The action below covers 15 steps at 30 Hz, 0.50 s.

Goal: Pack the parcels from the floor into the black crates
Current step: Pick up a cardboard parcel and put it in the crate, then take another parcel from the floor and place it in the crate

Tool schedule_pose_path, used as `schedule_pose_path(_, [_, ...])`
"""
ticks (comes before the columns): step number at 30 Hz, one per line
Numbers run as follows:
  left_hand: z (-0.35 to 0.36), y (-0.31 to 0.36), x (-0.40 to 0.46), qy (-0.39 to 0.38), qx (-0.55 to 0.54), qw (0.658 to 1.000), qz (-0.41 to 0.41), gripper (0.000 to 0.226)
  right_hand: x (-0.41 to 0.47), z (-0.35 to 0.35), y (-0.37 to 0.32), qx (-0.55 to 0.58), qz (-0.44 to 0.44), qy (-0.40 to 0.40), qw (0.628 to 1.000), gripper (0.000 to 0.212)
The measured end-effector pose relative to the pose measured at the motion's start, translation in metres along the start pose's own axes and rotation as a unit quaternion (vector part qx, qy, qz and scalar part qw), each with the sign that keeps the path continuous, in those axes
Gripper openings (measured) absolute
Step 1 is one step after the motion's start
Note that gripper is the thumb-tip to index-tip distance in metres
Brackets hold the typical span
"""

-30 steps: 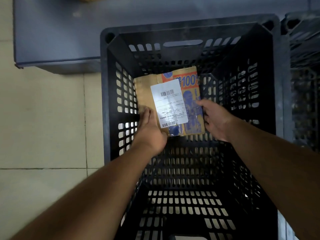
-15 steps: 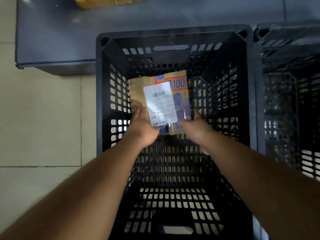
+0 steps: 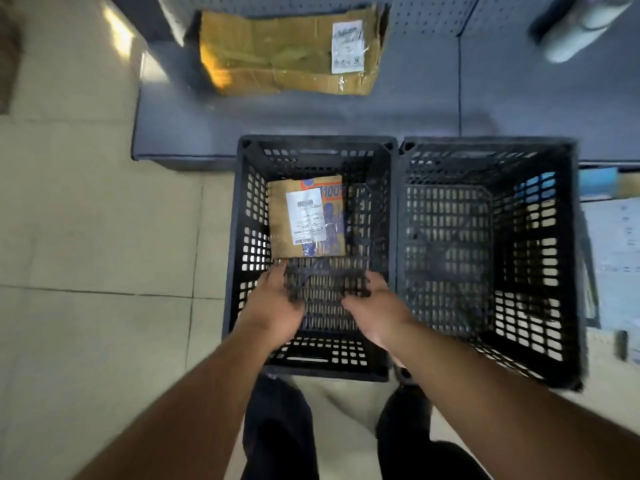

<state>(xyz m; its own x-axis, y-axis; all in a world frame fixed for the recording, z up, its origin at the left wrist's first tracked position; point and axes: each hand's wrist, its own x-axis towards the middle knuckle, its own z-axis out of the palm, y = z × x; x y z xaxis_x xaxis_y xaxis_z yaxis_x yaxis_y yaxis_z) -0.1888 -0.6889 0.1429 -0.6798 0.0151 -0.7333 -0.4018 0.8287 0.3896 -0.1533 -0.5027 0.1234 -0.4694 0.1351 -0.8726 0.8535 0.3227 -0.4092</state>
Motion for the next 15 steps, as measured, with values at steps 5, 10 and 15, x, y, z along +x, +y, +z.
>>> schedule_pose_path(5, [-0.030, 0.049, -0.075, 0.038, -0.065, 0.997, 0.016, 0.050, -0.078, -0.071, 0.000, 0.014, -0.003, 0.038, 0.999, 0.073])
schedule_pose_path(10, [-0.029, 0.083, -0.132, 0.022, -0.064, 0.997, 0.029, 0.059, -0.147, -0.112, 0.012, 0.069, 0.024, 0.085, 0.994, 0.071])
schedule_pose_path(15, [-0.001, 0.101, -0.175, -0.010, -0.066, 0.996, 0.055, 0.075, -0.209, -0.138, 0.045, 0.122, 0.026, 0.106, 0.986, 0.063])
